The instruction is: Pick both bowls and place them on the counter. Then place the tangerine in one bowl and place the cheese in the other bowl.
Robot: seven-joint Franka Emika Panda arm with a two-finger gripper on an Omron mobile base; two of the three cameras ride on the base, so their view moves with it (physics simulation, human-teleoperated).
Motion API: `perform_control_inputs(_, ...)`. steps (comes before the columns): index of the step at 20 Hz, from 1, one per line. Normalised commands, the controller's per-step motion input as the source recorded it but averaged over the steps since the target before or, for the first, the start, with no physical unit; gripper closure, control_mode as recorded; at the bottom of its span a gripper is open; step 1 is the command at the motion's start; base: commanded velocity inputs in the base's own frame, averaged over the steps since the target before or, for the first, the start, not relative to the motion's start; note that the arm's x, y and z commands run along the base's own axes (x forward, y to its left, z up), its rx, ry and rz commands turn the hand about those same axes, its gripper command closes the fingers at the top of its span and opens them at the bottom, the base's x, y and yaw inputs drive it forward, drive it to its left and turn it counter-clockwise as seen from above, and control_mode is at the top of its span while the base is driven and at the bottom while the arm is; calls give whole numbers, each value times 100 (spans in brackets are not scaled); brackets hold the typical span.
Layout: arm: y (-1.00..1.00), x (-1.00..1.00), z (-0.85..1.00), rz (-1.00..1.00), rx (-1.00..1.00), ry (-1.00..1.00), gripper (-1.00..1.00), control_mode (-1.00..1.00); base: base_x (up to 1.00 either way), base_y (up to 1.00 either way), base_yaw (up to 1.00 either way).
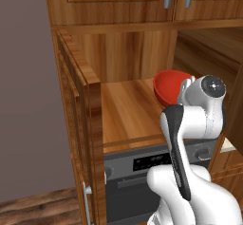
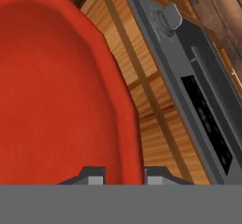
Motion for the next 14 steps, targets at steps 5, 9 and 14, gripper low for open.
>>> perform_control_inputs(5, 0, 0, 0, 0, 0, 0, 100, 100, -60, 0, 0)
perform_control_inputs(9, 0, 0, 0, 0, 0, 0, 100, 100, -78, 0, -3)
perform_control_inputs(14, 0, 0, 0, 0, 0, 0, 100, 100, -84, 0, -2)
